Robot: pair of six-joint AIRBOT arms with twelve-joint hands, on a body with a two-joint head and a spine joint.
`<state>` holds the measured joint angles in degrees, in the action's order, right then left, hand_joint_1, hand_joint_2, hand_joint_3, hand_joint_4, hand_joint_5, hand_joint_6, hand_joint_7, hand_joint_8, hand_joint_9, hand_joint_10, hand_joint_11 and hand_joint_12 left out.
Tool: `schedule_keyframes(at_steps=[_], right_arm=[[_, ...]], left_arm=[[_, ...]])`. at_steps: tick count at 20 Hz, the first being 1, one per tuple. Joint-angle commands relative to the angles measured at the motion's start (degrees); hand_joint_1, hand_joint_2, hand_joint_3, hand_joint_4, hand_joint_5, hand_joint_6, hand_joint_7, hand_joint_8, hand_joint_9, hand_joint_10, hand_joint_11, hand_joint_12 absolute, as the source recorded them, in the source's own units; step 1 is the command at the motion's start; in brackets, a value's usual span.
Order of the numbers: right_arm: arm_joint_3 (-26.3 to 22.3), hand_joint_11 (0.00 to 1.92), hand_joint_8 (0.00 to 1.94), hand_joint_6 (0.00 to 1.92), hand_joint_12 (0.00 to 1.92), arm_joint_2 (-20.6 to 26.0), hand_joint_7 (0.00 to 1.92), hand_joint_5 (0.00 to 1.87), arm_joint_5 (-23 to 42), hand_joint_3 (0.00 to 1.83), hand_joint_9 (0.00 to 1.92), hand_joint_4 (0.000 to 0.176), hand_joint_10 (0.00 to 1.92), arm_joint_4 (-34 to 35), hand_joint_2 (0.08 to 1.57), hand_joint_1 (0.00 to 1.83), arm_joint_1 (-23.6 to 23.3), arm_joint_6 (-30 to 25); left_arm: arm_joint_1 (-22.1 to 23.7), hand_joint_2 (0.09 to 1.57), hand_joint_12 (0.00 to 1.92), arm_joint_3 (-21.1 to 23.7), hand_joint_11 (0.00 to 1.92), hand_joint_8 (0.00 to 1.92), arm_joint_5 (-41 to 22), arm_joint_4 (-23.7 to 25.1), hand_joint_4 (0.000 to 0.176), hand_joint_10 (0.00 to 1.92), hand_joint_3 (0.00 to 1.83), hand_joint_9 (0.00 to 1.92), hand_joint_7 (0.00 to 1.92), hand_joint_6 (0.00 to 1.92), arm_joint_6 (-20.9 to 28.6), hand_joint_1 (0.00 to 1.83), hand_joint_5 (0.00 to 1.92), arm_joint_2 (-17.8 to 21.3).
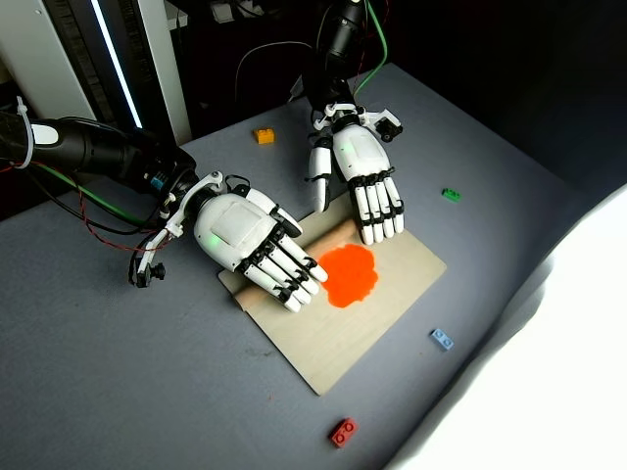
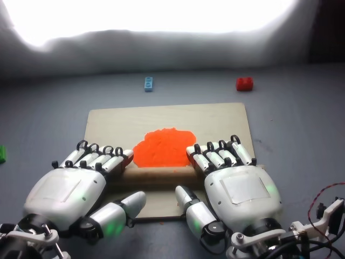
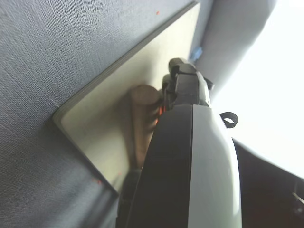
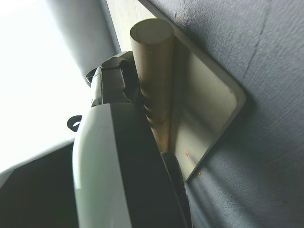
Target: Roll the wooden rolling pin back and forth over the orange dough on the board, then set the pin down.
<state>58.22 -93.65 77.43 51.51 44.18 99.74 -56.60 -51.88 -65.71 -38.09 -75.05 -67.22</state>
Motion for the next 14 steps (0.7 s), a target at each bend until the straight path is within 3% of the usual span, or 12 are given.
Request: schedule_keyframes(at_steps=[1, 14], right_arm=[[-0.28, 0.00, 0.00, 0.01, 0.66, 0.31, 0.35, 0.32, 4.53, 0.00, 0.30, 0.000, 0.01, -4.29, 1.44, 0.00, 0.26, 0.16], [-0.25, 0.00, 0.00, 0.00, 0.64, 0.35, 0.32, 0.30, 4.50, 0.00, 0.29, 0.000, 0.00, -4.71, 1.44, 0.00, -0.27, 0.13]], left_arm=[[-0.02, 1.41, 0.32, 0.24, 0.00, 0.00, -6.24, 2.46, 0.000, 0.00, 0.00, 0.17, 0.24, 0.00, 0.10, 0.00, 0.22, 0.40], [-0.07, 1.40, 0.26, 0.21, 0.00, 0.00, -6.50, 2.47, 0.000, 0.00, 0.00, 0.17, 0.23, 0.00, 0.10, 0.00, 0.20, 0.37]])
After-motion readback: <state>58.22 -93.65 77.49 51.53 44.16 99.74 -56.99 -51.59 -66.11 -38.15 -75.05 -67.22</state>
